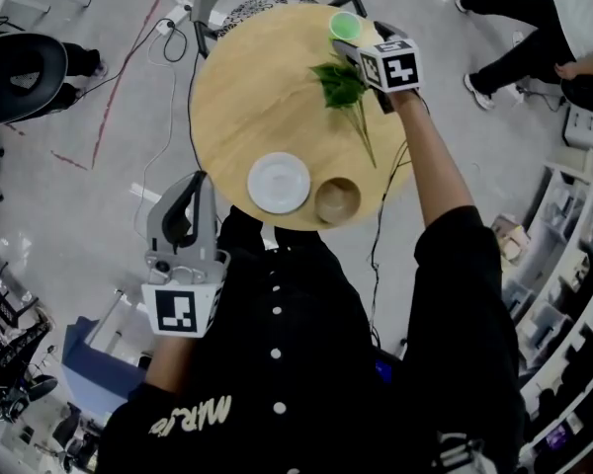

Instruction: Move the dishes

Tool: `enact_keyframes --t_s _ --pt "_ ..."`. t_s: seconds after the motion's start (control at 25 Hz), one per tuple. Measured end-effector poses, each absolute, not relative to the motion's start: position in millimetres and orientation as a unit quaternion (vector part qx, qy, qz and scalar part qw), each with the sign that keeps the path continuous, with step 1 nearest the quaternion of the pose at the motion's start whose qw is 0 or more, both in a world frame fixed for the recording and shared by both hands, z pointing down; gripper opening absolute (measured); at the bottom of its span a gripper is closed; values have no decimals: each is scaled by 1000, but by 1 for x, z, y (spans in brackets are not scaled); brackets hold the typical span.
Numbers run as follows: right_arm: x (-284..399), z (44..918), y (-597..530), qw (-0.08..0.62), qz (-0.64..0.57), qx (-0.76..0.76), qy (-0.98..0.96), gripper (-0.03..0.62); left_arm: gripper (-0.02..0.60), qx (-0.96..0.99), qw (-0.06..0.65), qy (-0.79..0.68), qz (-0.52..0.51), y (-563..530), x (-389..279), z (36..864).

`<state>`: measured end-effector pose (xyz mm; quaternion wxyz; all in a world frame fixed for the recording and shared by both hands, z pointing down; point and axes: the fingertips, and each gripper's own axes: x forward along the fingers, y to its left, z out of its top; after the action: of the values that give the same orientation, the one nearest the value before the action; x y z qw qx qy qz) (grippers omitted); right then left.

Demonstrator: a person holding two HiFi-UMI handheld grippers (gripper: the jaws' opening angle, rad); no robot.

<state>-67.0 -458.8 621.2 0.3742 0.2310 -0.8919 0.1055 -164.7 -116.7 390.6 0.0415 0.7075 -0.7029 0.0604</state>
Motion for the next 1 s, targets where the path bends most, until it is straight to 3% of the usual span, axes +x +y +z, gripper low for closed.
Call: enact_keyframes --t_s 0.64,0.88,1.0 --pt "-93 676 -485 400 150 228 -875 426 3 701 80 -704 74 -126 -175 423" --pt "-93 684 -489 410 153 239 -867 397 3 698 85 -707 77 -125 -181 426" --pt "-92 686 -490 411 155 244 -865 353 3 696 87 -709 80 -124 -184 428"
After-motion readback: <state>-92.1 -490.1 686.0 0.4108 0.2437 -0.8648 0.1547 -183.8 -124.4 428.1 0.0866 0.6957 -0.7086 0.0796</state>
